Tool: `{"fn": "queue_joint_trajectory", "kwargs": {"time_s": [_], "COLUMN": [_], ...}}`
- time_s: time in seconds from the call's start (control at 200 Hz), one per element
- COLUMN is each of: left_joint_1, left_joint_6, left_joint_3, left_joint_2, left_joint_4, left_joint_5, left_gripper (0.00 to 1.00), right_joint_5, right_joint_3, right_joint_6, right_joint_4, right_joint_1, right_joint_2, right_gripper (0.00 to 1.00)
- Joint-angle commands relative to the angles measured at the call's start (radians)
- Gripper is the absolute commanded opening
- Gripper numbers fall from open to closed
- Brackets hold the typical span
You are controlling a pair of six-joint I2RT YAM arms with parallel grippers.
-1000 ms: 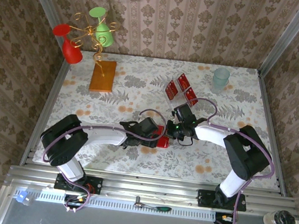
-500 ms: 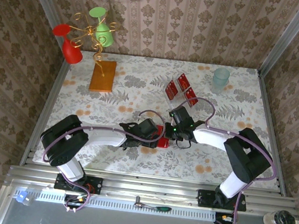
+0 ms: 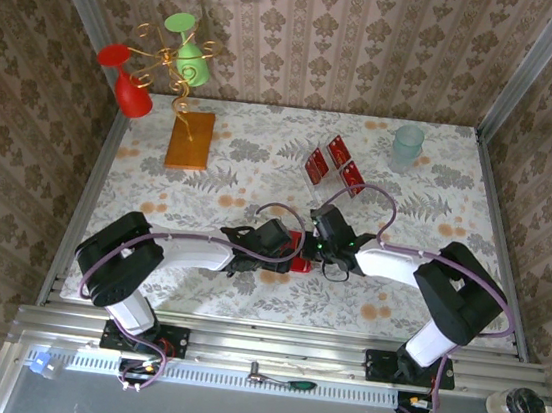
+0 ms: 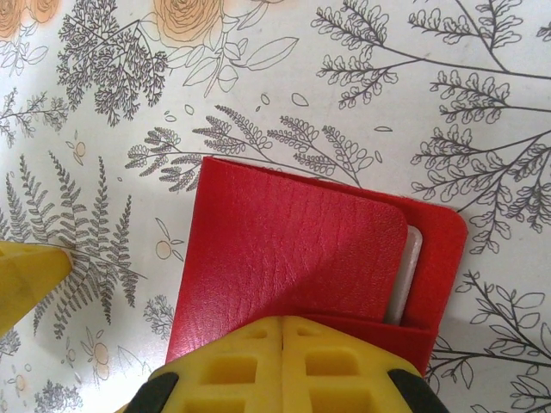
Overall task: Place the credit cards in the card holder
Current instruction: Close the button on the card holder.
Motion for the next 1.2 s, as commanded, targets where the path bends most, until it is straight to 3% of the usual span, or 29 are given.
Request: {"fn": "queue_joint_trajectory", "kwargs": {"time_s": [0.0,0.48,0.835,1.195], "left_joint_1": [-0.018,-0.019,-0.022,-0.022], "left_joint_6": [-0.010,-0.016,-0.019,-0.014], "left_joint_3": [-0.024,-0.034,-0.033,-0.021], "left_joint_2": [0.044,0.037,0.024,0.026], "left_joint_4": [-0.034,-0.026,-0.030,-0.031], "left_joint_5": [0.023,0.023,0.019,0.021], "left_gripper": [1.00,1.00,1.00,1.00], "right_joint_5": [-0.029,0.000,-0.027,-0.081], "right_joint_3": [-0.106,-0.183,-0.095,0.093], "right_joint_6": [0.004,0.024,0.035,-0.008], "right_joint_4": [-0.218,-0.160,-0.206,-0.325], "right_joint_1": [0.067,0.116,0.112,0.045], "right_joint_2": [0.078,0.086,0.082,0.004], "right_gripper": [0.00,0.00,0.00,0.14]}}
